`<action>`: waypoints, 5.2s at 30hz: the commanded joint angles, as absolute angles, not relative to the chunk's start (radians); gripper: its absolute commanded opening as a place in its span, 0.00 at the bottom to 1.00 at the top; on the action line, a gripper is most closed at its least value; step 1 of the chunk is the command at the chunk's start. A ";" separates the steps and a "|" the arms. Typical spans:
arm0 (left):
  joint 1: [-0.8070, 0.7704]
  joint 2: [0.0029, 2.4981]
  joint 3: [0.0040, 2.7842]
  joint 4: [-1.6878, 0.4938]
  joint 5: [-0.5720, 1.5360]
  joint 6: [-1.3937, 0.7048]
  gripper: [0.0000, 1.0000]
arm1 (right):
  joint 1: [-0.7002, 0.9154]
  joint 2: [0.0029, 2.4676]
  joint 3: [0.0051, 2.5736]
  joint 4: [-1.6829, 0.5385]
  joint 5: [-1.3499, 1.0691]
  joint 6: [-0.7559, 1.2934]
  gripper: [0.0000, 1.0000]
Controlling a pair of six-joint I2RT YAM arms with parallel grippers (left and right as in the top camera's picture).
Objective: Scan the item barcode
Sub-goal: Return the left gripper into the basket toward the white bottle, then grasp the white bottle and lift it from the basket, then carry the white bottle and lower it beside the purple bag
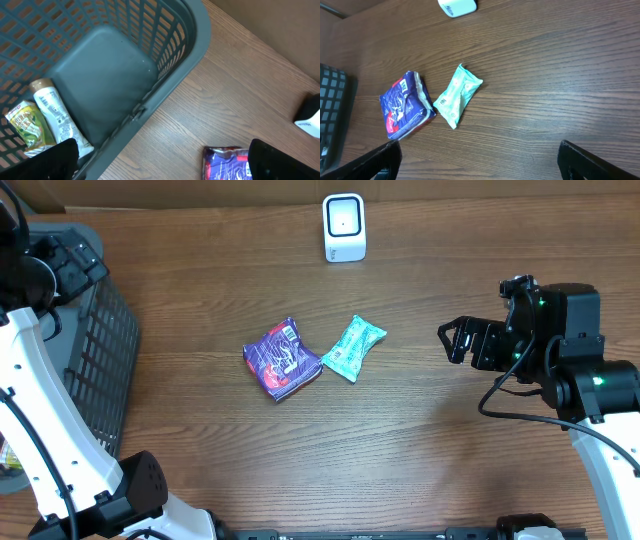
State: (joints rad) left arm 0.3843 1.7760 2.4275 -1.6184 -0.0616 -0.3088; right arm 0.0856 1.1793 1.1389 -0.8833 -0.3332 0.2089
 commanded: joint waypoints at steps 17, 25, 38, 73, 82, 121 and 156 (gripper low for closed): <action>0.406 1.861 2.422 -1.650 -0.086 -0.337 1.00 | 0.091 1.180 1.158 -0.878 -0.334 0.204 1.00; 0.485 1.861 2.422 -1.669 -0.084 -0.390 1.00 | 0.091 1.180 1.158 -0.878 -0.334 0.204 1.00; 0.652 1.899 2.310 -1.668 -0.085 -0.400 1.00 | 0.091 1.180 1.158 -0.878 -0.334 0.204 1.00; 0.780 1.954 1.786 -1.251 -0.178 -0.346 1.00 | 0.091 1.180 1.158 -0.878 -0.334 0.204 1.00; 0.787 2.088 1.786 -1.237 -0.171 -0.271 1.00 | 0.091 1.180 1.158 -0.878 -0.335 0.204 1.00; 0.767 2.202 1.938 -1.316 -0.175 -0.292 0.04 | 0.091 1.180 1.158 -0.878 -0.334 0.204 1.00; 0.345 1.797 2.883 -1.600 0.273 -0.133 0.04 | 0.091 1.180 1.158 -0.878 -0.334 0.204 1.00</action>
